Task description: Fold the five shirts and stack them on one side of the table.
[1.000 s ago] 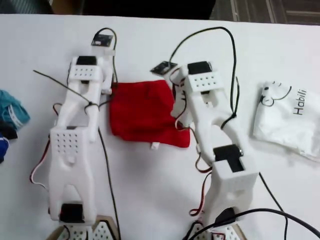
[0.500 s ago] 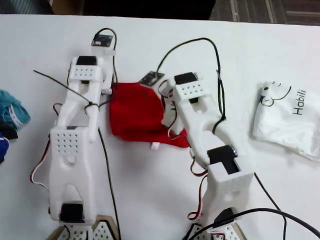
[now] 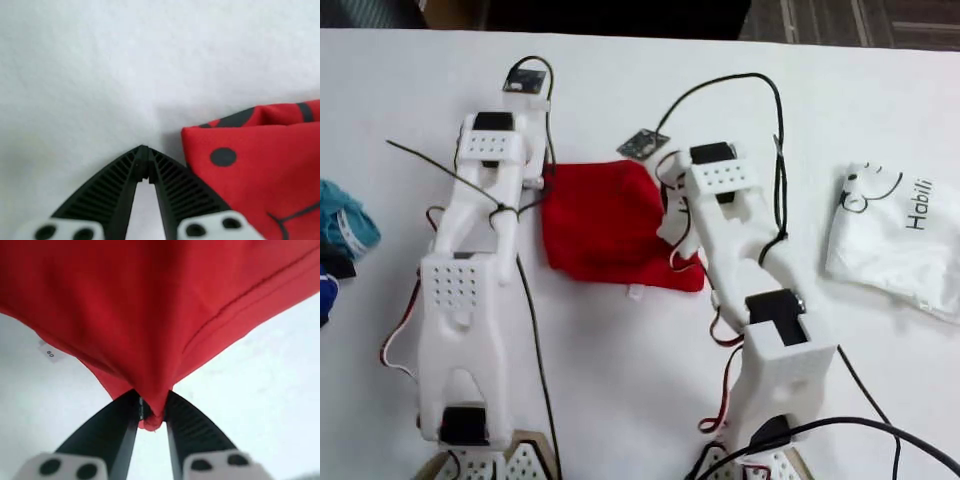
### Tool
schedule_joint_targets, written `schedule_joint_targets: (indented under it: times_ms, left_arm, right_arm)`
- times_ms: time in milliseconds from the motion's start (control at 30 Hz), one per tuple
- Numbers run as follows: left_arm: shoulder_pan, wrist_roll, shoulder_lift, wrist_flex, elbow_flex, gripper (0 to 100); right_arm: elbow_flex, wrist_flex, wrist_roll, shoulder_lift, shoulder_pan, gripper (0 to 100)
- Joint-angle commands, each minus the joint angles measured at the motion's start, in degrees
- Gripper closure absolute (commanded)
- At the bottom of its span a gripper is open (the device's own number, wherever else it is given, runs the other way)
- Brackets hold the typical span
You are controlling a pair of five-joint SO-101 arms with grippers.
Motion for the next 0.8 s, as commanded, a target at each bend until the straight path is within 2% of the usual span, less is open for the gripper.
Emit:
schedule_joint_targets:
  times_ms: [0, 367, 533, 700, 767]
  left_arm:
    - [-0.4, 0.4, 0.1, -0.4, -1.9, 97]
    - [-0.4, 0.4, 0.2, -0.4, -1.9, 97]
    - [-0.4, 0.4, 0.2, -0.4, -1.9, 97]
    - [-0.4, 0.4, 0.2, -0.4, -1.9, 97]
    - [-0.4, 0.4, 0.2, -0.4, -1.9, 97]
  right_arm:
    - [-0.5, 1.3, -0.1, -5.9, 0.4, 97.8]
    - [-0.2, 7.1, 0.4, -14.7, 0.3, 97.3]
    - [-0.1, 7.9, 0.4, -11.9, 0.3, 88.1]
    - [-0.1, 8.0, 0.0, -9.9, 0.3, 98.3]
    - [-0.1, 9.3, -0.1, -9.8, 0.3, 97.2]
